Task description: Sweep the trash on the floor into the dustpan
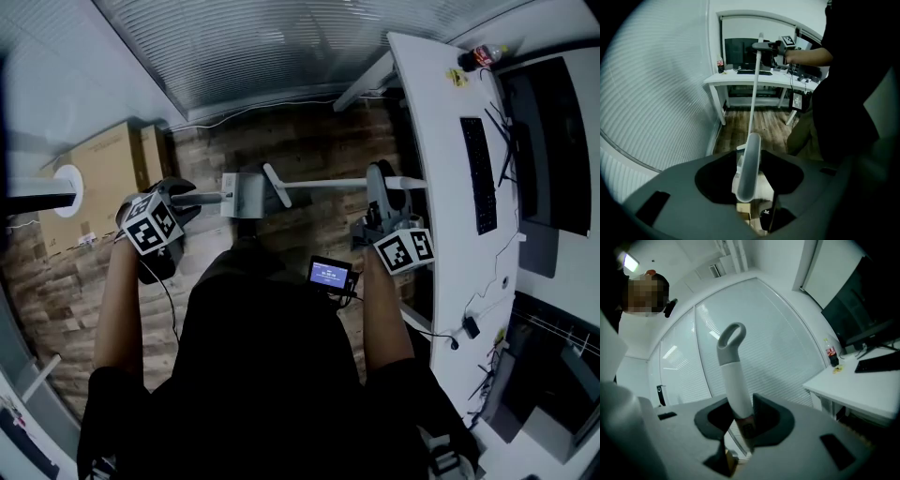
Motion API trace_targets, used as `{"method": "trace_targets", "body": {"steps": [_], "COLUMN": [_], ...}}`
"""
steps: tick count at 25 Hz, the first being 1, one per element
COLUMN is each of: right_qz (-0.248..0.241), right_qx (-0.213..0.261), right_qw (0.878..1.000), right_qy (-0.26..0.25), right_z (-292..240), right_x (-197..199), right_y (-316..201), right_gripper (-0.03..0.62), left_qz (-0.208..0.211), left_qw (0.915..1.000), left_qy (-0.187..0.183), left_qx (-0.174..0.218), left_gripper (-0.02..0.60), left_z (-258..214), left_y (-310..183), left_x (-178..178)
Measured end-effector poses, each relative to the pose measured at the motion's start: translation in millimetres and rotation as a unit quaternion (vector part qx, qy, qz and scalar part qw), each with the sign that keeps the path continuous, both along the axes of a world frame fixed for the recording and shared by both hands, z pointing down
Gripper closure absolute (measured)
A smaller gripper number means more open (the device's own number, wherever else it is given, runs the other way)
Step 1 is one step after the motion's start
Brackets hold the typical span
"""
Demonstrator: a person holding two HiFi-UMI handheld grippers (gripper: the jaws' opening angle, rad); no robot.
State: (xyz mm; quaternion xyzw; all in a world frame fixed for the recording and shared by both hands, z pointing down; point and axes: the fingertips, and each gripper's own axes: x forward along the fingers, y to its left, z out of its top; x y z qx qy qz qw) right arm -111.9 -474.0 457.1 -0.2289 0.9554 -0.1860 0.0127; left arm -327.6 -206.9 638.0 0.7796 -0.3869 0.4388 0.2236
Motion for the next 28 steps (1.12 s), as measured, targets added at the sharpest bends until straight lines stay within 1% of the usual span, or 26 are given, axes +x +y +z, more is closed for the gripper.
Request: {"method": "trace_targets", "body": {"steps": [2, 4, 5, 6, 7, 8, 9, 10, 11, 12, 14, 15, 17, 18, 20, 22, 23, 24, 26, 28], "right_qz": [-0.013, -0.024, -0.028, -0.031, -0.034, -0.036, -0.035, -0.033, -0.034, -0.038, -0.051, -0.057, -0.069, -0.074, -0.078, -0.077, -0.076, -0.075, -0.072, -0.067], "right_qx": [0.024, 0.045, 0.056, 0.065, 0.075, 0.085, 0.093, 0.099, 0.105, 0.112, 0.128, 0.137, 0.156, 0.165, 0.18, 0.185, 0.185, 0.184, 0.182, 0.182], "right_qw": [1.0, 0.999, 0.998, 0.997, 0.996, 0.995, 0.995, 0.994, 0.993, 0.992, 0.99, 0.989, 0.985, 0.984, 0.981, 0.98, 0.98, 0.98, 0.981, 0.981], "right_qy": [-0.006, -0.013, -0.016, -0.021, -0.025, -0.029, -0.033, -0.035, -0.034, -0.031, -0.022, -0.017, -0.01, -0.005, 0.003, 0.003, 0.002, 0.001, 0.001, 0.003], "right_z": [-18, -37, -47, -56, -66, -75, -83, -90, -96, -100, -108, -112, -119, -123, -127, -128, -127, -125, -119, -114], "right_x": [5, 11, 14, 17, 22, 27, 32, 38, 43, 48, 57, 62, 72, 76, 87, 99, 105, 112, 126, 139], "right_y": [3, 6, 7, 8, 8, 9, 9, 9, 10, 11, 16, 19, 28, 34, 44, 52, 55, 58, 65, 72], "right_gripper": [0.487, 0.487, 0.487, 0.487, 0.487, 0.487, 0.488, 0.487, 0.488, 0.491, 0.501, 0.505, 0.511, 0.514, 0.519, 0.52, 0.52, 0.52, 0.52, 0.52], "left_qz": [-0.018, -0.052, -0.074, -0.096, -0.119, -0.141, -0.161, -0.18, -0.2, -0.221, -0.259, -0.274, -0.297, -0.307, -0.325, -0.341, -0.347, -0.352, -0.359, -0.365], "left_qw": [0.9994, 0.9954, 0.9907, 0.984, 0.9751, 0.9641, 0.9511, 0.9364, 0.9197, 0.9008, 0.8595, 0.8402, 0.8051, 0.7892, 0.7624, 0.7413, 0.7337, 0.7281, 0.7211, 0.7179], "left_qy": [0.006, 0.037, 0.058, 0.082, 0.105, 0.128, 0.15, 0.172, 0.193, 0.215, 0.249, 0.254, 0.252, 0.248, 0.236, 0.216, 0.204, 0.194, 0.181, 0.177], "left_qx": [0.028, 0.072, 0.098, 0.126, 0.155, 0.185, 0.217, 0.247, 0.277, 0.306, 0.364, 0.393, 0.448, 0.47, 0.507, 0.536, 0.547, 0.555, 0.564, 0.566], "left_gripper": [0.431, 0.452, 0.468, 0.487, 0.5, 0.511, 0.523, 0.536, 0.551, 0.566, 0.586, 0.588, 0.588, 0.588, 0.588, 0.588, 0.588, 0.588, 0.588, 0.588], "left_z": [-22, -51, -67, -83, -100, -118, -135, -151, -167, -183, -218, -235, -265, -277, -298, -312, -317, -321, -323, -321], "left_y": [-3, -11, -15, -20, -24, -27, -29, -30, -30, -30, -26, -22, -11, -5, 9, 24, 31, 38, 49, 59], "left_x": [1, 3, 4, 5, 7, 9, 11, 13, 14, 16, 20, 22, 26, 29, 36, 44, 50, 57, 70, 84]}}
